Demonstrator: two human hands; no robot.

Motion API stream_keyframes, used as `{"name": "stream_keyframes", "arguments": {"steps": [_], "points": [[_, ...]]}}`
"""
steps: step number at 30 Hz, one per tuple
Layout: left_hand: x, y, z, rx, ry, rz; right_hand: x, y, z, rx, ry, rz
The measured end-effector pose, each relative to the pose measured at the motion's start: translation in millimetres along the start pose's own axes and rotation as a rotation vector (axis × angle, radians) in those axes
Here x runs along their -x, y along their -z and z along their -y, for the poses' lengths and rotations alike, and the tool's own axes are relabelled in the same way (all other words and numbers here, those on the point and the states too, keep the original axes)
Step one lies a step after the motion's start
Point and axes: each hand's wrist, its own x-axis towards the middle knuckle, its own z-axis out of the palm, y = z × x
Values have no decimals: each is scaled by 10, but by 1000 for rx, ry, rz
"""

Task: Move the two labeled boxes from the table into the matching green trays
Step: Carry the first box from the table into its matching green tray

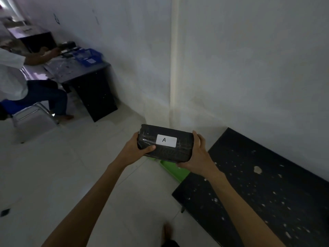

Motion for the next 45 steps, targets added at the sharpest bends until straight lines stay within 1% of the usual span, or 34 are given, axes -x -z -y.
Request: {"name": "stream_keyframes", "arguments": {"steps": [2, 5, 10, 12, 15, 17, 19, 23, 26, 30, 33, 36, 39, 41, 45], "points": [[-252, 116, 175, -16, 10, 0, -309, -167, 6, 57, 12, 17], [-708, 255, 437, -35, 20, 0, -832, -381, -15, 168, 15, -10], [-1550, 436, 749, -3, 79, 16, -1751, -602, -21, 342, 60, -4], [-1912, 477, 803, 22, 73, 16, -2135, -605, -42, 393, 55, 4], [-2426, 487, 845, 23, 27, 24, -2655, -597, -123, 406, 14, 33], [-2793, 475, 870, 23, -33, 113, -2963, -586, -213, 386, -39, 38], [-3192, 424, 989, -36, -96, 219, -3233, -607, -353, 375, -90, 50], [-3978, 193, 1314, -314, -84, 390, -3658, -829, -793, 362, -202, 73], [-4577, -176, 1718, -423, -131, 551, -3871, -1183, -1246, 344, -313, 82], [-5167, -881, 2440, -433, -188, 703, -4056, -1838, -2032, 323, -432, 111], [-5492, -1548, 3210, -412, -242, 726, -4158, -2462, -2762, 298, -561, 114], [-5723, -2295, 4121, -460, -259, 786, -4251, -3158, -3572, 309, -651, 137], [-5854, -2983, 4956, -538, -193, 795, -4294, -3876, -4381, 296, -679, 162], [-5969, -3424, 5421, -566, -180, 811, -4347, -4261, -4892, 312, -685, 169], [-6271, -4139, 6067, -587, -196, 825, -4518, -4789, -5708, 355, -712, 160]]}}
